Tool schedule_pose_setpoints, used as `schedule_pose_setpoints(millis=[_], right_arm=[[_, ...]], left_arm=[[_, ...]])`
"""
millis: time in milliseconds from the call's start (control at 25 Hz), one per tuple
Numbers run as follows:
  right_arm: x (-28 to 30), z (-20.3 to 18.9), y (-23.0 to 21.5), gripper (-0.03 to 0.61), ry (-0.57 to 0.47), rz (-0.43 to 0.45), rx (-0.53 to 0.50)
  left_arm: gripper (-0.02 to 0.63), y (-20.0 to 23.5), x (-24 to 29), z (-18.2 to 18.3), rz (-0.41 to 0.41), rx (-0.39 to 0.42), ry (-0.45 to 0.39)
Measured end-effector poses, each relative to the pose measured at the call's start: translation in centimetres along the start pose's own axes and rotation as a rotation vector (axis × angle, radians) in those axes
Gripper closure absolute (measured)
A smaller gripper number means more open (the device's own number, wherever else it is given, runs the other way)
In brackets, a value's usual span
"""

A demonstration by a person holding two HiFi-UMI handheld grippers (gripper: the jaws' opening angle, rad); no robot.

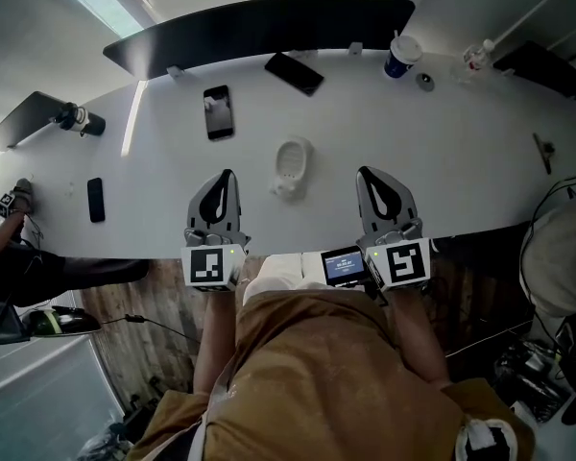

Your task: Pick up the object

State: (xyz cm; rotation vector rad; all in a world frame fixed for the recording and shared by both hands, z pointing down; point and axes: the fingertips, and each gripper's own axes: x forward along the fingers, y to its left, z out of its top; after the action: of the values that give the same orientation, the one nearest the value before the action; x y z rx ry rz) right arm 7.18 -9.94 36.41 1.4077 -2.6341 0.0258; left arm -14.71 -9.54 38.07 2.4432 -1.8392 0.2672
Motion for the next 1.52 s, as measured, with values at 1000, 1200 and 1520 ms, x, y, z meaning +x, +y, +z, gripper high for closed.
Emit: schedule_pose_setpoints(millis=[1000,1200,1520], right_arm=[[4.9,-5.1,1.3,0.569,0.158,-0.009,0.120],[5.1,-5.9,0.9,0.569,0.184,-0.033,0.117],[6.2,-8.3,1.7,0.569,0.211,0.055,0.222]], left_arm=[[0.609,1.3,4.3,-3.8,-0.091,-0.075,0.106],[0.609,1.2,4.4,-5.3,-0.120,-0.077,0.133],[0.609,1.3,5.9,-8.0,-0.148,-0.066,0.182]])
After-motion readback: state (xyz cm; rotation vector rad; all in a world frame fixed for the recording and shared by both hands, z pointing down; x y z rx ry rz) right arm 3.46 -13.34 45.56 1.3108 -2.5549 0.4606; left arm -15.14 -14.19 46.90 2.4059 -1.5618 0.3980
